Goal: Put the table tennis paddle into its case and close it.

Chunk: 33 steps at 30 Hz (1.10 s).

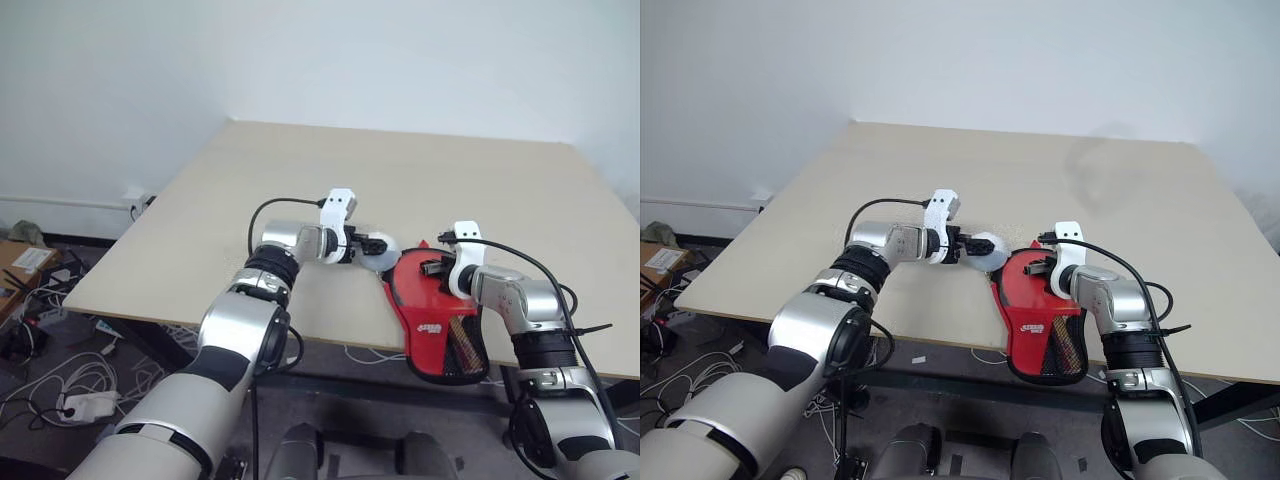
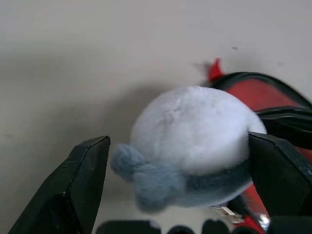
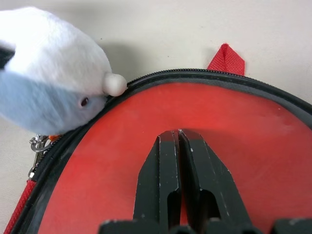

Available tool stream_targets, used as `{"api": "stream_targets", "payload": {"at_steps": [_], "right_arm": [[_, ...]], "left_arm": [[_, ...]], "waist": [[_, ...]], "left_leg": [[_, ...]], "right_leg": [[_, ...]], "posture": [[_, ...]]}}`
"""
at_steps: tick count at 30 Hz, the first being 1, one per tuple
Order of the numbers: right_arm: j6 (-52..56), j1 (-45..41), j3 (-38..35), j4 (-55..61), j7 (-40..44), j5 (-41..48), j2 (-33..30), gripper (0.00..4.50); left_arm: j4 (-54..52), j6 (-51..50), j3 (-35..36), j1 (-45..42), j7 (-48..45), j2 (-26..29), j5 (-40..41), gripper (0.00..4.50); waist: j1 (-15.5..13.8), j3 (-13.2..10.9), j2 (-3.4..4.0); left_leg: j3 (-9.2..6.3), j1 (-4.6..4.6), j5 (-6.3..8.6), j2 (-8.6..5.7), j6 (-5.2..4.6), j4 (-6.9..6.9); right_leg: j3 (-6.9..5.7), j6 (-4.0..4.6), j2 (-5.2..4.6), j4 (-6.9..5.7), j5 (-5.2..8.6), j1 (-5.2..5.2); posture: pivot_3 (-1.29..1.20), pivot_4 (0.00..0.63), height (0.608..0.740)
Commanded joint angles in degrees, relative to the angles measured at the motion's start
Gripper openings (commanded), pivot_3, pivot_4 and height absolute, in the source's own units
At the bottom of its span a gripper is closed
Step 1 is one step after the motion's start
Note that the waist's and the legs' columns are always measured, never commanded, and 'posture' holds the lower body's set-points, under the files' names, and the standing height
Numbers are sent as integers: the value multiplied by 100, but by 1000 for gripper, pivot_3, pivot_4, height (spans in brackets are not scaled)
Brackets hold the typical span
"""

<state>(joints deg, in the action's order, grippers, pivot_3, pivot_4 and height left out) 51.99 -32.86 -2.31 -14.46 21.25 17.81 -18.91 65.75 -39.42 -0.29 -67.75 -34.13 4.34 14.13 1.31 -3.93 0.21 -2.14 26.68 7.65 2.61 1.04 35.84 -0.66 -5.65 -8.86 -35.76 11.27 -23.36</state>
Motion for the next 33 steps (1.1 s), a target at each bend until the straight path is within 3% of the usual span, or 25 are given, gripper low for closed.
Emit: {"api": "stream_targets", "payload": {"at_steps": [1, 14, 26, 33], "right_arm": [[71, -21, 13, -175, -60, -96, 41, 158], [-41, -58, -74, -252, -143, -109, 23, 158], [173, -42, 59, -140, -89, -78, 77, 158], [279, 10, 171, -33, -28, -46, 182, 158]], "left_arm": [[97, 43, 187, -216, -92, -48, -19, 4462], [476, 462, 433, -181, 67, -185, -266, 4462], [694, 309, 775, -86, 154, -237, -294, 683], [848, 338, 1142, -179, 433, -198, -193, 683]], "waist": [[1, 0, 0], [-6, 0, 0], [-3, 0, -1], [3, 1, -1]], "left_leg": [[0, 0, 0, 0, 0, 0], [-1, 0, 0, 0, 0, 0], [-2, 0, 0, 0, 0, -1], [-3, 0, 0, 0, 0, -2]], "right_leg": [[0, 0, 0, 0, 0, 0], [-2, -1, 0, -2, -1, 1], [-3, -1, -1, 0, 0, 0], [-3, -2, -1, 1, 0, 0]], "posture": [[0, 0, 688], [0, 0, 688], [0, 0, 688], [0, 0, 688]]}}
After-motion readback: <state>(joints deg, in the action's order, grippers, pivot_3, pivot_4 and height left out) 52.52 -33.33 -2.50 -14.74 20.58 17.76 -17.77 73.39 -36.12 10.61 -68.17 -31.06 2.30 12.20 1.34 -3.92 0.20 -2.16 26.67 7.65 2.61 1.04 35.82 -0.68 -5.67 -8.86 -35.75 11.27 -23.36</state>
